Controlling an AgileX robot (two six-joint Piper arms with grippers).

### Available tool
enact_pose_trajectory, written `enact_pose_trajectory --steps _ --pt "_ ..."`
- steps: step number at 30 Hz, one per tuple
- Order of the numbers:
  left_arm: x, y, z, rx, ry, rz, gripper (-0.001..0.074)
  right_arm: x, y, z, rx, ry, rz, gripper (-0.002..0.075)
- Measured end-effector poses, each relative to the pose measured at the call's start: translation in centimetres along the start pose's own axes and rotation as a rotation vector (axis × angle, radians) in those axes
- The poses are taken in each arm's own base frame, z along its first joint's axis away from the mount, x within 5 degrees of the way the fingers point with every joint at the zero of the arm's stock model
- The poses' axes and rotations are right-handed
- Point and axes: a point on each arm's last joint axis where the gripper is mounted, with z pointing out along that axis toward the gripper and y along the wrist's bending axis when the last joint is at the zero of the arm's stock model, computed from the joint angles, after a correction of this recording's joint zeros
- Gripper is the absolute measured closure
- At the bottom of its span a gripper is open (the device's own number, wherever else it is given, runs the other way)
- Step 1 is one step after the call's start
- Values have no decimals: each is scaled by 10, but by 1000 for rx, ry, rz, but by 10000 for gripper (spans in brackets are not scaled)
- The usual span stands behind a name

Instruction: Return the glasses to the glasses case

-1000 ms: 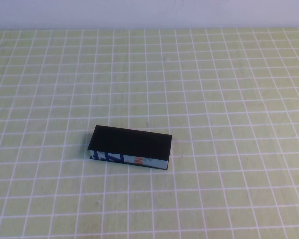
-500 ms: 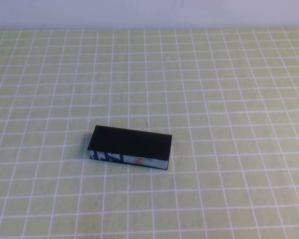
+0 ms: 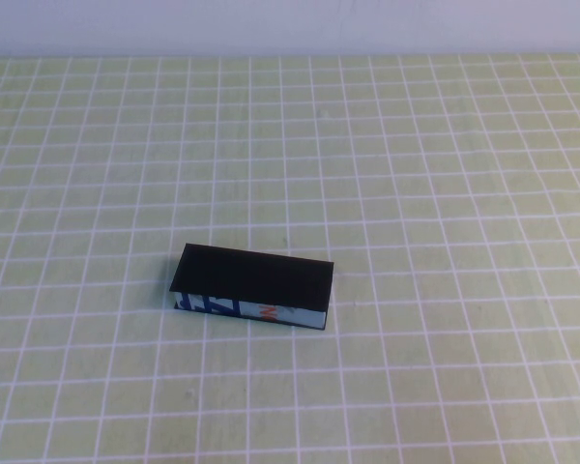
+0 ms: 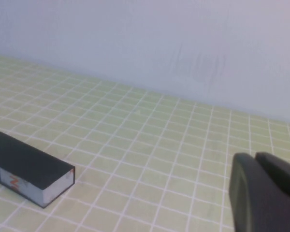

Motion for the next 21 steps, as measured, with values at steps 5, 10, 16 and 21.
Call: enact_pose_trajectory --steps 5,10,16,21 --pt "0 0 0 0 0 0 738 18 -2 7 18 43 4 743" --pt "0 0 0 0 0 0 738 28 -7 8 72 94 61 743" --pt "0 0 0 0 0 0 738 34 -13 8 148 113 93 743" --pt "0 0 0 0 0 0 738 61 -15 15 170 153 89 743"
